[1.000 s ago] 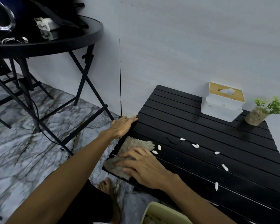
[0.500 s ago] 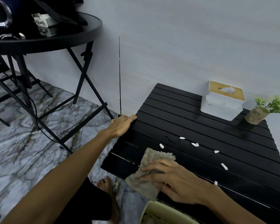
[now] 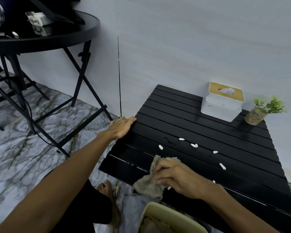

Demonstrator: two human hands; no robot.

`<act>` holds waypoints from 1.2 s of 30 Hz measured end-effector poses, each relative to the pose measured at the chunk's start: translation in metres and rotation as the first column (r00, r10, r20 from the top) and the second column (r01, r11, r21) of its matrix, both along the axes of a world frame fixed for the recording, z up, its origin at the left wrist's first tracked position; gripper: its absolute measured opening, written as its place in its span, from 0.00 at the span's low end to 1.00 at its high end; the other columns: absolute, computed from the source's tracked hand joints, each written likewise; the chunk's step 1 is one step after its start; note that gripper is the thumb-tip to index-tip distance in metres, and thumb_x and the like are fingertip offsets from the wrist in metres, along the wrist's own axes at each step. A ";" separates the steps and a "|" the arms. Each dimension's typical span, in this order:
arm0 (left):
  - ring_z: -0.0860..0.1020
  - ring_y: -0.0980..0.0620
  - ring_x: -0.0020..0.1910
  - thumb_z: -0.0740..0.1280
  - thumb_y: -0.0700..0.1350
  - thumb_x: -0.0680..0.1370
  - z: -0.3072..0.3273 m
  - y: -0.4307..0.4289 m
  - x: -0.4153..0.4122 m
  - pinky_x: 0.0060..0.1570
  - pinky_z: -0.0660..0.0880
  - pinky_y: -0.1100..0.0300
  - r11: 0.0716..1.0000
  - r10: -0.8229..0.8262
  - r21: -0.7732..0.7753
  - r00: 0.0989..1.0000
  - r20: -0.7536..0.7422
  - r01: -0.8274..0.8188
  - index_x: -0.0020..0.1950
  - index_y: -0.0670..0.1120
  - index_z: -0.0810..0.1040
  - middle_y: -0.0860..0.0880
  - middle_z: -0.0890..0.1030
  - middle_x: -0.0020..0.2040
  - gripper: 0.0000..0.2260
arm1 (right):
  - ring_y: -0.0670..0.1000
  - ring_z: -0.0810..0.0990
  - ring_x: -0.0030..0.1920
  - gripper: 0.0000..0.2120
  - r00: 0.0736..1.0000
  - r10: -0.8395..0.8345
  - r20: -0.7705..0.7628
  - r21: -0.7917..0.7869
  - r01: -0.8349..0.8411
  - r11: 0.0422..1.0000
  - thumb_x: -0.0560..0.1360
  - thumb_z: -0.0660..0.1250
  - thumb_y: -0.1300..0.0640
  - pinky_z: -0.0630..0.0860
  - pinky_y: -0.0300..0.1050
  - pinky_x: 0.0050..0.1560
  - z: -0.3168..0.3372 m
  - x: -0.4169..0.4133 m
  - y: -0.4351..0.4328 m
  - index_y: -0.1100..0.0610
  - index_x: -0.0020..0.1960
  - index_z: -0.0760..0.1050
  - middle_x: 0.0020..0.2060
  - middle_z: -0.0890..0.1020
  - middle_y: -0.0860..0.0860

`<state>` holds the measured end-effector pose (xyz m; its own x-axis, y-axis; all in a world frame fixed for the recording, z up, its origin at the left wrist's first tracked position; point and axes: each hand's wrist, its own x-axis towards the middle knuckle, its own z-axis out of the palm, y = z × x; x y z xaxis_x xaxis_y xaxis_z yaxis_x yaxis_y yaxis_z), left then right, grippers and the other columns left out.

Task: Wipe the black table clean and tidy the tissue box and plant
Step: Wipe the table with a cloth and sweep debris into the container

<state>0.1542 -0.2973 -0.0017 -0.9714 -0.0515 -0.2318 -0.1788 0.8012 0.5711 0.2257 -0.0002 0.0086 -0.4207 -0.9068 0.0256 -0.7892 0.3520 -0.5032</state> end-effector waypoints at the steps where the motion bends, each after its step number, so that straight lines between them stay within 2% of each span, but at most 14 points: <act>1: 0.51 0.52 0.78 0.39 0.56 0.83 -0.001 0.000 0.000 0.74 0.42 0.45 1.000 -0.002 -0.005 1.000 -0.002 0.002 0.77 0.58 0.59 0.55 0.56 0.79 0.24 | 0.43 0.75 0.56 0.10 0.999 -0.025 0.042 -0.026 0.026 0.999 0.81 0.66 0.49 0.72 0.42 0.58 0.007 -0.005 -0.001 0.48 0.58 0.83 0.54 0.78 0.42; 4: 0.51 0.53 0.78 0.39 0.57 0.82 -0.003 -0.002 0.000 0.73 0.42 0.44 1.000 -0.010 -0.004 1.000 0.000 0.010 0.77 0.59 0.59 0.56 0.56 0.79 0.25 | 0.46 0.79 0.53 0.09 0.985 -0.130 0.114 -0.159 0.147 0.976 0.80 0.69 0.54 0.76 0.41 0.57 0.043 -0.032 -0.007 0.52 0.57 0.85 0.51 0.80 0.49; 7: 0.50 0.52 0.78 0.39 0.57 0.82 -0.004 -0.004 -0.002 0.73 0.41 0.44 1.000 -0.009 -0.003 1.000 0.005 0.009 0.77 0.60 0.59 0.55 0.56 0.79 0.24 | 0.46 0.79 0.53 0.09 0.969 -0.225 0.100 -0.170 0.240 0.956 0.79 0.70 0.56 0.76 0.39 0.56 0.076 -0.065 -0.023 0.53 0.58 0.84 0.51 0.79 0.48; 11: 0.50 0.52 0.78 0.38 0.57 0.82 -0.008 -0.007 -0.006 0.73 0.41 0.43 1.000 -0.009 -0.002 1.000 0.006 0.009 0.76 0.61 0.60 0.55 0.57 0.79 0.25 | 0.49 0.76 0.55 0.11 0.967 -0.247 -0.059 -0.005 0.247 0.969 0.80 0.69 0.55 0.74 0.47 0.60 0.063 -0.105 -0.057 0.52 0.61 0.83 0.53 0.77 0.48; 13: 0.50 0.53 0.78 0.38 0.57 0.81 -0.010 -0.008 -0.007 0.73 0.42 0.43 1.000 -0.002 0.019 1.000 0.003 0.001 0.76 0.61 0.60 0.55 0.57 0.79 0.25 | 0.51 0.76 0.58 0.11 0.970 -0.232 -0.065 0.096 0.238 0.967 0.80 0.69 0.53 0.73 0.55 0.64 0.038 -0.111 -0.065 0.51 0.61 0.83 0.57 0.78 0.48; 15: 0.50 0.53 0.78 0.38 0.57 0.82 -0.010 -0.007 -0.006 0.73 0.42 0.44 0.999 0.007 0.039 1.000 0.000 -0.007 0.76 0.61 0.60 0.55 0.58 0.79 0.25 | 0.52 0.74 0.60 0.11 0.971 -0.233 -0.051 0.159 0.238 0.958 0.81 0.67 0.49 0.72 0.59 0.65 0.017 -0.106 -0.063 0.47 0.62 0.82 0.61 0.76 0.45; 18: 0.50 0.53 0.78 0.40 0.56 0.83 -0.010 -0.005 -0.005 0.73 0.42 0.45 0.998 0.020 0.062 1.000 -0.005 -0.019 0.76 0.60 0.61 0.55 0.58 0.79 0.23 | 0.50 0.72 0.60 0.13 0.969 -0.230 -0.089 0.132 0.240 0.962 0.82 0.63 0.43 0.72 0.56 0.63 0.001 -0.094 -0.048 0.42 0.64 0.79 0.62 0.74 0.41; 23: 0.50 0.53 0.78 0.38 0.57 0.82 -0.015 -0.004 -0.007 0.73 0.43 0.46 0.999 0.018 0.033 0.999 -0.041 -0.017 0.77 0.58 0.60 0.54 0.59 0.78 0.26 | 0.47 0.75 0.59 0.14 0.978 -0.210 -0.024 0.108 0.211 0.971 0.82 0.61 0.43 0.73 0.50 0.61 -0.006 -0.072 -0.012 0.45 0.61 0.81 0.57 0.77 0.43; 27: 0.52 0.54 0.77 0.37 0.62 0.77 -0.023 0.001 -0.006 0.73 0.44 0.49 0.999 0.038 -0.010 0.990 -0.136 -0.040 0.77 0.55 0.62 0.56 0.60 0.78 0.32 | 0.43 0.79 0.53 0.09 0.975 -0.195 0.106 0.104 0.184 0.977 0.81 0.67 0.52 0.75 0.41 0.57 0.013 -0.072 0.007 0.51 0.58 0.83 0.51 0.81 0.46; 31: 0.55 0.51 0.77 0.45 0.57 0.82 -0.026 0.014 -0.003 0.74 0.48 0.47 0.985 0.027 -0.158 0.957 -0.288 -0.076 0.75 0.51 0.67 0.54 0.64 0.76 0.25 | 0.37 0.80 0.49 0.08 0.926 -0.328 0.185 -0.010 0.336 0.942 0.81 0.68 0.57 0.73 0.30 0.52 0.053 -0.108 0.004 0.54 0.56 0.84 0.49 0.82 0.41; 32: 0.55 0.49 0.77 0.46 0.56 0.81 -0.027 0.018 -0.002 0.73 0.48 0.47 0.978 0.020 -0.191 0.944 -0.329 -0.088 0.74 0.50 0.67 0.53 0.65 0.76 0.24 | 0.38 0.81 0.49 0.07 0.912 -0.372 0.174 -0.041 0.385 0.922 0.81 0.68 0.57 0.74 0.32 0.52 0.059 -0.121 0.000 0.54 0.56 0.84 0.49 0.84 0.41; 36: 0.57 0.46 0.76 0.45 0.57 0.79 -0.031 0.031 0.001 0.73 0.50 0.47 0.959 -0.056 -0.276 0.903 -0.427 -0.071 0.73 0.49 0.68 0.50 0.67 0.75 0.27 | 0.57 0.85 0.43 0.06 0.836 -0.541 0.095 -0.039 0.546 0.837 0.82 0.67 0.56 0.80 0.47 0.46 0.056 -0.172 -0.016 0.54 0.51 0.83 0.44 0.86 0.54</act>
<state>0.1552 -0.2663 -0.0332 -0.9716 -0.0600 0.2291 0.0239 0.9376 0.3470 0.0541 -0.0160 0.0648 -0.8483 -0.5291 0.0207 -0.4378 0.6788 -0.5895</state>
